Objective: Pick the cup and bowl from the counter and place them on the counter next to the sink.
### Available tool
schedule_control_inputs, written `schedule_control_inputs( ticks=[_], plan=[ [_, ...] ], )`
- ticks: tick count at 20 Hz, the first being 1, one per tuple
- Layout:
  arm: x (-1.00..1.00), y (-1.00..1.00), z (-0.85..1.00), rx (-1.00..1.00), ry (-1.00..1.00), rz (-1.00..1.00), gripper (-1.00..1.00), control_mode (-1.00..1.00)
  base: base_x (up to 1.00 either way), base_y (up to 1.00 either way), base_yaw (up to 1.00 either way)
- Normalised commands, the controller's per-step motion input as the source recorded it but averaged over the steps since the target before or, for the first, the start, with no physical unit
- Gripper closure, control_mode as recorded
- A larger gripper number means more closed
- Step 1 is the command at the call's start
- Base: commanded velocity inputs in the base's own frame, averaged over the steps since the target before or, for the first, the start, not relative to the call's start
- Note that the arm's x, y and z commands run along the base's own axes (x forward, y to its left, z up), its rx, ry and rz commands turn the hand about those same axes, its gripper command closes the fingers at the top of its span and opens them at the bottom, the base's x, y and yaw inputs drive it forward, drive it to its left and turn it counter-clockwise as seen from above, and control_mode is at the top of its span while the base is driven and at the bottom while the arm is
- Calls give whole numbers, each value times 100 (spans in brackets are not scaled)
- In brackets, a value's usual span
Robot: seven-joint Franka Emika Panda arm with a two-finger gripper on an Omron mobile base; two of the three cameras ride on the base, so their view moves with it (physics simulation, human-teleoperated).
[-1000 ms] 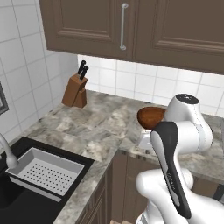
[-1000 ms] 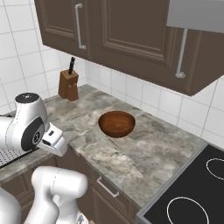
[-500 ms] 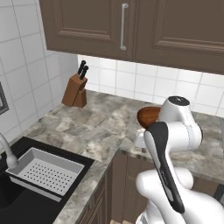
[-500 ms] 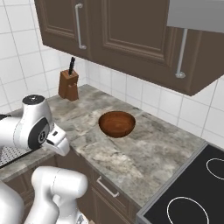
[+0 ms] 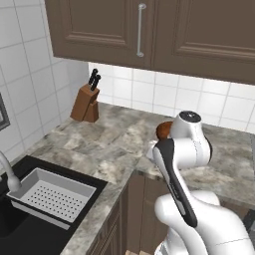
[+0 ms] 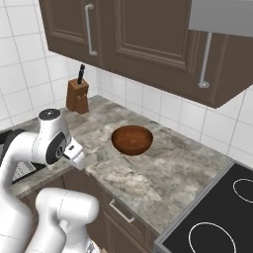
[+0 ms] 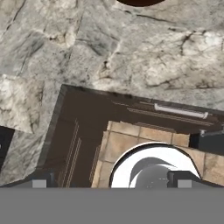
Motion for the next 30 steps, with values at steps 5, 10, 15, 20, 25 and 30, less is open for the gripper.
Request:
schedule_control_inputs(
  ticks=[5, 10, 15, 20, 25, 30],
  plan=[
    [37, -32, 9, 0, 0, 1, -100, -100, 0, 0, 0],
    [6, -54, 12, 0, 0, 6, -100, -100, 0, 0, 0],
    [12, -58, 4, 0, 0, 5, -100, -100, 0, 0, 0],
    [16, -49, 0, 0, 0, 0, -100, -100, 0, 0, 0],
    [44, -33, -4, 0, 0, 0, -100, -100, 0, 0, 0],
    [50, -24, 0, 0, -1, 0, -100, -100, 0, 0, 0]
  ],
)
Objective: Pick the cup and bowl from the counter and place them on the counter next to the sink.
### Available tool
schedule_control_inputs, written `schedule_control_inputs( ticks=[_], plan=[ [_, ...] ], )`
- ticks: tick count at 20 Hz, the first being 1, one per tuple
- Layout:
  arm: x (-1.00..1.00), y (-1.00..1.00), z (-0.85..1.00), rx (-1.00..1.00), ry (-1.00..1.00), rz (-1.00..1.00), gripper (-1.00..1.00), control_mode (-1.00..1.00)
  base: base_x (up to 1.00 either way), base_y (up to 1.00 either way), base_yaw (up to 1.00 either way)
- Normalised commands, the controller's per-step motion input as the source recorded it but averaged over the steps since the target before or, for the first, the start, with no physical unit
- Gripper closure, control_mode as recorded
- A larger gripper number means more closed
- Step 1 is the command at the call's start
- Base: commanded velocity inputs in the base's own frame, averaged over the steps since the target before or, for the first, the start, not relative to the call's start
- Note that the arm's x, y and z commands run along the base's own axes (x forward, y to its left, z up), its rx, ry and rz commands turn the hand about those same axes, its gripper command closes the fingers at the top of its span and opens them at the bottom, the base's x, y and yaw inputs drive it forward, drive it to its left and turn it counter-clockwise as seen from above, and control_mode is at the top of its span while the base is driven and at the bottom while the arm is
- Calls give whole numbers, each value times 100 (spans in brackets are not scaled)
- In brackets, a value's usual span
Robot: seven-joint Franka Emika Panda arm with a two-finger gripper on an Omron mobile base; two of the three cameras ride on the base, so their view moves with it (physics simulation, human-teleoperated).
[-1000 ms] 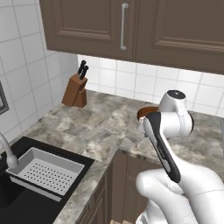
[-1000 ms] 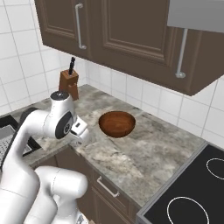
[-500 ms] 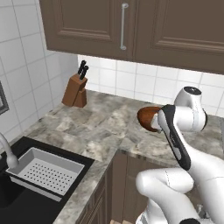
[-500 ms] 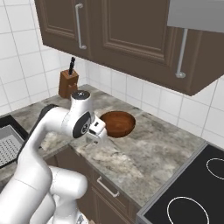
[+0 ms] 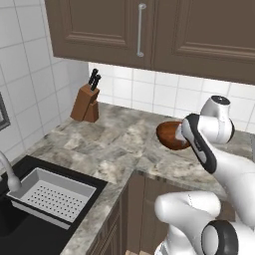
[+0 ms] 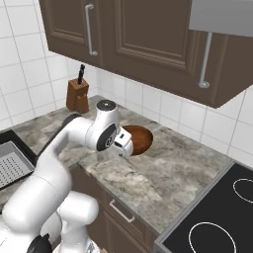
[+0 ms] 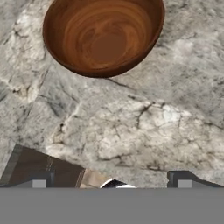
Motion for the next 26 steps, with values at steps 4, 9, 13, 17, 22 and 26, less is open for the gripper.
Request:
schedule_control_inputs(
  ticks=[4, 9, 13, 17, 22, 26],
  plan=[
    [44, -23, 0, 0, -1, 0, -100, -100, 0, 0, 0],
    [42, -23, -1, 0, 0, -1, -100, -100, 0, 0, 0],
    [47, -14, -23, 0, 0, -5, -100, -100, 0, 0, 0],
    [48, -17, -31, 0, 0, -8, -100, -100, 0, 0, 0],
    [30, -18, -17, 0, 0, -7, -100, -100, 0, 0, 0],
    [26, -28, -1, 0, 0, -1, -100, -100, 0, 0, 0]
  ],
)
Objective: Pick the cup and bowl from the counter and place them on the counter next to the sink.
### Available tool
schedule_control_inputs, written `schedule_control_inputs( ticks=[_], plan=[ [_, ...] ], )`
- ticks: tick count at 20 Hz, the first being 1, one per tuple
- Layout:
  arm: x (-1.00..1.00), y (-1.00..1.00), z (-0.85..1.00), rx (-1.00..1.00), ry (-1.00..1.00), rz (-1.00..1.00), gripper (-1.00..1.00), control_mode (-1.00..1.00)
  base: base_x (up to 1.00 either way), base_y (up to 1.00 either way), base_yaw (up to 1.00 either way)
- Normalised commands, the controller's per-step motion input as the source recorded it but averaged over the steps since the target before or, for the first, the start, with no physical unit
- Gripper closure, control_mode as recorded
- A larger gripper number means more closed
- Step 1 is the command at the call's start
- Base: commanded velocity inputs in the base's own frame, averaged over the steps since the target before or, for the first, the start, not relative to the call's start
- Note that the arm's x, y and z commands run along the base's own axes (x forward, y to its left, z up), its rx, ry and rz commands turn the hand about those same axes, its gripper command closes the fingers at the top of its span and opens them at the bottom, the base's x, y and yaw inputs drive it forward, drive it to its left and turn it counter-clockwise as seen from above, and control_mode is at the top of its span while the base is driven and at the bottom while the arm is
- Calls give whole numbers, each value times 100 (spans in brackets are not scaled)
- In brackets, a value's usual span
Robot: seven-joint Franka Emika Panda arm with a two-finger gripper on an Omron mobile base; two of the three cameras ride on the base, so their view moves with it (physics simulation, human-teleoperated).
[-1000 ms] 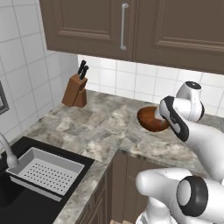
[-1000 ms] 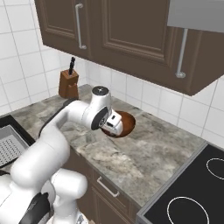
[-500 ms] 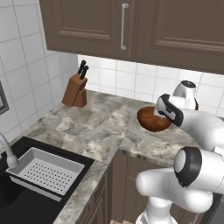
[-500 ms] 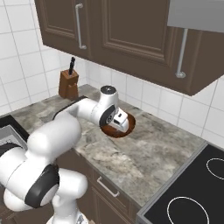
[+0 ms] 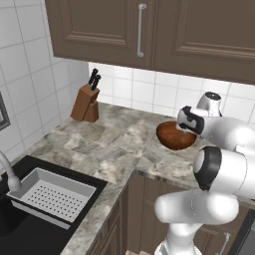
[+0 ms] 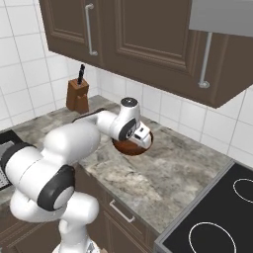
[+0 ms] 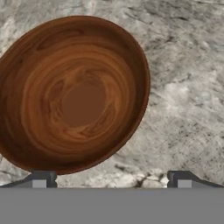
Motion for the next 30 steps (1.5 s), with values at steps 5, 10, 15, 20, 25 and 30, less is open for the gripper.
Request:
schedule_control_inputs(
  ticks=[5, 10, 15, 20, 25, 30],
  plan=[
    [36, -39, 0, 0, 0, 0, -100, -100, 0, 0, 0],
    [43, -32, -15, 0, 1, 0, -100, -100, 0, 0, 0],
    [10, -8, -10, 0, 0, 0, -100, -100, 0, 0, 0],
    [0, 0, -31, 0, 0, 0, -100, -100, 0, 0, 0],
    [0, 0, -44, 0, 0, 0, -100, -100, 0, 0, 0],
    [2, 0, -19, 0, 0, 0, -100, -100, 0, 0, 0]
  ],
)
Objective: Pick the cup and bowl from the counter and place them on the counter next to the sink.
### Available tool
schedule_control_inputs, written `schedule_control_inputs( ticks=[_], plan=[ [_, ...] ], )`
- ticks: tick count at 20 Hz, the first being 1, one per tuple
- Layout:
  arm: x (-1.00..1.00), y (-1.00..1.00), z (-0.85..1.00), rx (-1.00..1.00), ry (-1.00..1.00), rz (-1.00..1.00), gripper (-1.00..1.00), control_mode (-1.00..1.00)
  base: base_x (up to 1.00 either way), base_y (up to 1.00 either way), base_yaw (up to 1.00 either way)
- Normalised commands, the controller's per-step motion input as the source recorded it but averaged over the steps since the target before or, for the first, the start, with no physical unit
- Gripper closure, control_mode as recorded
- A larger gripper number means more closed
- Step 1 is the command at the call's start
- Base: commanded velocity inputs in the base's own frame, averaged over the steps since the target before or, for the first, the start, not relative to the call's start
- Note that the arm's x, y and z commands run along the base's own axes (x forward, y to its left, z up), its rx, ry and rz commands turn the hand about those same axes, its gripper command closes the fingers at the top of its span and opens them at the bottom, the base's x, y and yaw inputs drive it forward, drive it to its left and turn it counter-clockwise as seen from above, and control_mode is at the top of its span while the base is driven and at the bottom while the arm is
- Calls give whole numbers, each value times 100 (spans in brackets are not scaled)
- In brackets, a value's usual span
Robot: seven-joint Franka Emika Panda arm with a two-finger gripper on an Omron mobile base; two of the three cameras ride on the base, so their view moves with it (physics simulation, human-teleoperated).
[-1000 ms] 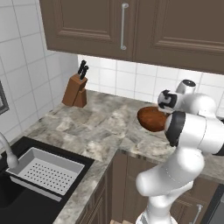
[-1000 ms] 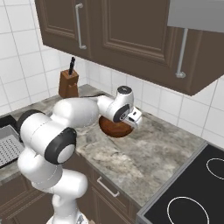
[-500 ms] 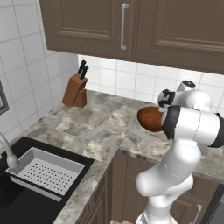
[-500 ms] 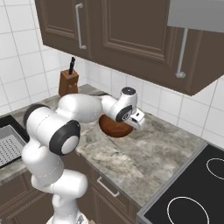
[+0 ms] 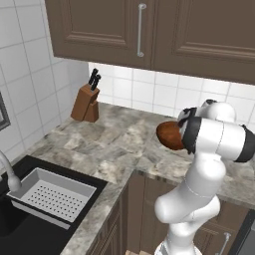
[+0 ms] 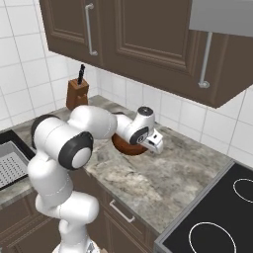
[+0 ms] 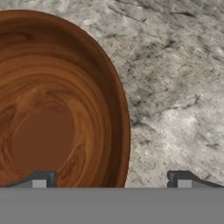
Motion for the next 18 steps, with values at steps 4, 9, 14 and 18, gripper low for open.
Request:
schedule_control_inputs(
  ticks=[4, 9, 14, 18],
  plan=[
    [5, 0, -14, 0, 0, 0, -100, -100, 0, 0, 0],
    [5, 0, -12, 0, 0, 0, -100, -100, 0, 0, 0],
    [0, 0, 0, 0, 0, 0, -100, -100, 0, 0, 0],
    [0, 0, 0, 0, 0, 0, 100, -100, 0, 0, 0]
  ],
)
